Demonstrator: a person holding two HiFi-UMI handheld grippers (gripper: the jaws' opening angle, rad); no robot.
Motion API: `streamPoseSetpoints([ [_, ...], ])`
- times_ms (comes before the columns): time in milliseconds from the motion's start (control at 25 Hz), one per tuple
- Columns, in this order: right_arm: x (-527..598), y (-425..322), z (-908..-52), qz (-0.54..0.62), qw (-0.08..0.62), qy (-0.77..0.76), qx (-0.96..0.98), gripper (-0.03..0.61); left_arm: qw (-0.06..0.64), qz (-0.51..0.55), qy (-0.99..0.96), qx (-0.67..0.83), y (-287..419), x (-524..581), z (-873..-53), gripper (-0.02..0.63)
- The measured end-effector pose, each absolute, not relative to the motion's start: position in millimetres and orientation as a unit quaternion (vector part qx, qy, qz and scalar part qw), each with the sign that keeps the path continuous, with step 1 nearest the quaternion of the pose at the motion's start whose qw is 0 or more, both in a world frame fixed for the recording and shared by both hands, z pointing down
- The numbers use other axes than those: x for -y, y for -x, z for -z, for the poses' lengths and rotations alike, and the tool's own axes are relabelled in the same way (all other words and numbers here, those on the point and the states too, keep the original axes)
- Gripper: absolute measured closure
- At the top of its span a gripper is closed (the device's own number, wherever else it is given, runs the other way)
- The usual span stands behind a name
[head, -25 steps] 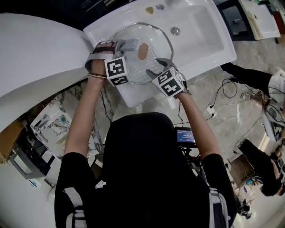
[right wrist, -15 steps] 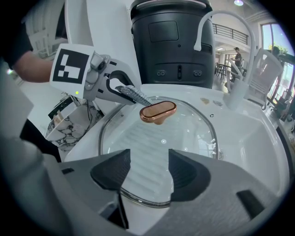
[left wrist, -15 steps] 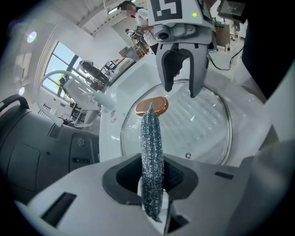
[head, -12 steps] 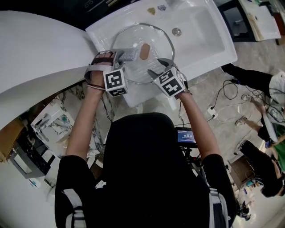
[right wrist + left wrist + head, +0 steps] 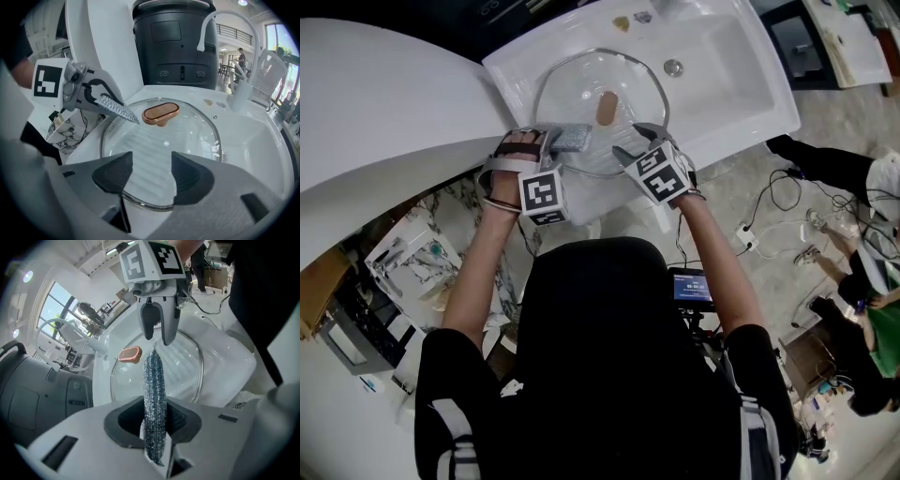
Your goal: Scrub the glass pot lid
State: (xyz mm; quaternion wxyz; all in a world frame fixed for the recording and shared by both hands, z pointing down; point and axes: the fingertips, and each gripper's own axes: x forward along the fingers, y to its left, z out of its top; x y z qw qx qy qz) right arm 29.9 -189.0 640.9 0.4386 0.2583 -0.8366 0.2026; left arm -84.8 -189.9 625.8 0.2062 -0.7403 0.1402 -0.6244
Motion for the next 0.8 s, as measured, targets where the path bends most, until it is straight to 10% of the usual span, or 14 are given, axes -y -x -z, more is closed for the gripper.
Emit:
streamPoseSetpoints([
  [800, 189.8, -28.7, -640.3, -0.199, 0.435, -0.259, 0.839, 0.337, 0.186, 0.625, 0.742, -0.158, 85.6, 196.2, -628.0, 0.543],
])
